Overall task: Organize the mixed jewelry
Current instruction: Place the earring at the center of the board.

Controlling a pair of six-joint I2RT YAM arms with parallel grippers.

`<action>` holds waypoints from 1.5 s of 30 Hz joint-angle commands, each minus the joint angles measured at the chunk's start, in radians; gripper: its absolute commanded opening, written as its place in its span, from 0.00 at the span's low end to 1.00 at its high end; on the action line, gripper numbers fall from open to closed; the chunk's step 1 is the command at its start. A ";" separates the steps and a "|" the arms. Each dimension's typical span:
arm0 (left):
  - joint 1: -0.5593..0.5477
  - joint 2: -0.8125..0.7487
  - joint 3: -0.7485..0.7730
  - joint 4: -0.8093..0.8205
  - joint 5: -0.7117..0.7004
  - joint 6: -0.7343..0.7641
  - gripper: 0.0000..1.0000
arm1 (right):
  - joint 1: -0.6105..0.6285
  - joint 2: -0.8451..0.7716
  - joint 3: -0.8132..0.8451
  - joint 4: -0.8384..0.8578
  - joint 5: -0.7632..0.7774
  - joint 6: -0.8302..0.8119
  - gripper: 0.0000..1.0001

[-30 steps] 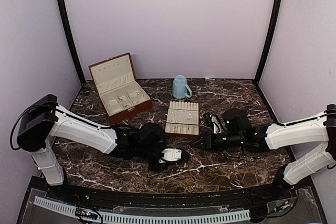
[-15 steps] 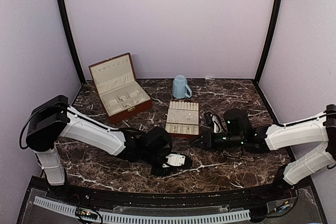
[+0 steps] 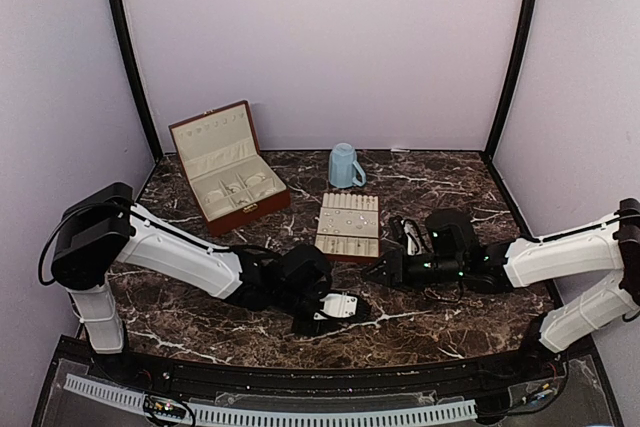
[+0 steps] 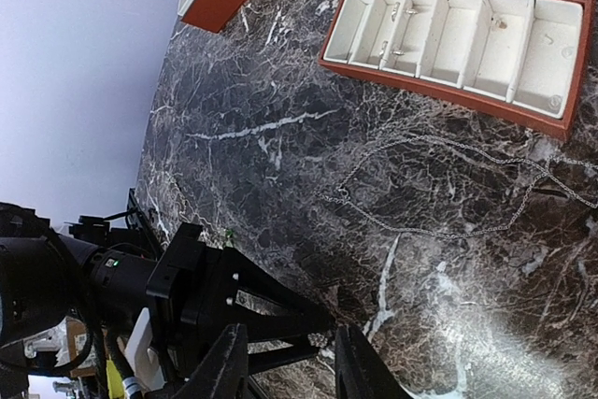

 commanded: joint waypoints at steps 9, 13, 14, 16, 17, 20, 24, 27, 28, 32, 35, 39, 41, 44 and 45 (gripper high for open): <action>-0.006 -0.027 -0.047 0.013 -0.162 0.052 0.30 | -0.006 0.014 -0.011 0.048 -0.011 0.012 0.33; -0.006 -0.027 -0.050 0.027 -0.184 0.053 0.30 | -0.006 0.018 -0.010 0.053 -0.012 0.014 0.33; -0.006 -0.020 -0.047 0.027 -0.188 0.054 0.30 | -0.006 0.018 -0.009 0.053 -0.014 0.015 0.33; -0.006 -0.014 -0.042 0.029 -0.200 0.054 0.31 | -0.006 0.017 -0.009 0.055 -0.014 0.015 0.33; -0.006 -0.012 -0.041 0.032 -0.207 0.052 0.30 | -0.006 0.016 -0.011 0.055 -0.016 0.015 0.33; -0.006 -0.018 -0.040 0.039 -0.220 0.033 0.30 | -0.005 0.017 -0.011 0.046 -0.019 0.006 0.33; -0.003 -0.058 -0.055 0.063 -0.256 0.003 0.29 | 0.002 0.020 -0.013 0.011 -0.017 -0.020 0.34; 0.004 -0.112 -0.070 0.071 -0.274 -0.045 0.29 | 0.036 0.027 0.011 -0.058 0.016 -0.071 0.33; 0.011 -0.124 -0.072 0.069 -0.274 -0.084 0.29 | 0.052 0.034 0.023 -0.085 0.032 -0.093 0.33; 0.041 -0.192 -0.088 0.063 -0.245 -0.269 0.28 | 0.105 0.084 0.056 -0.129 0.054 -0.138 0.29; 0.068 -0.258 -0.139 0.087 -0.213 -0.399 0.28 | 0.131 0.131 0.078 -0.126 0.045 -0.152 0.26; 0.139 -0.345 -0.191 0.103 -0.182 -0.570 0.29 | 0.162 0.201 0.136 -0.158 0.055 -0.205 0.23; 0.166 -0.392 -0.211 0.114 -0.168 -0.627 0.29 | 0.170 0.233 0.171 -0.189 0.070 -0.245 0.20; 0.179 -0.443 -0.235 0.152 -0.168 -0.677 0.32 | 0.170 0.278 0.218 -0.242 0.102 -0.298 0.16; 0.183 -0.458 -0.243 0.158 -0.170 -0.699 0.32 | 0.170 0.291 0.233 -0.258 0.111 -0.316 0.16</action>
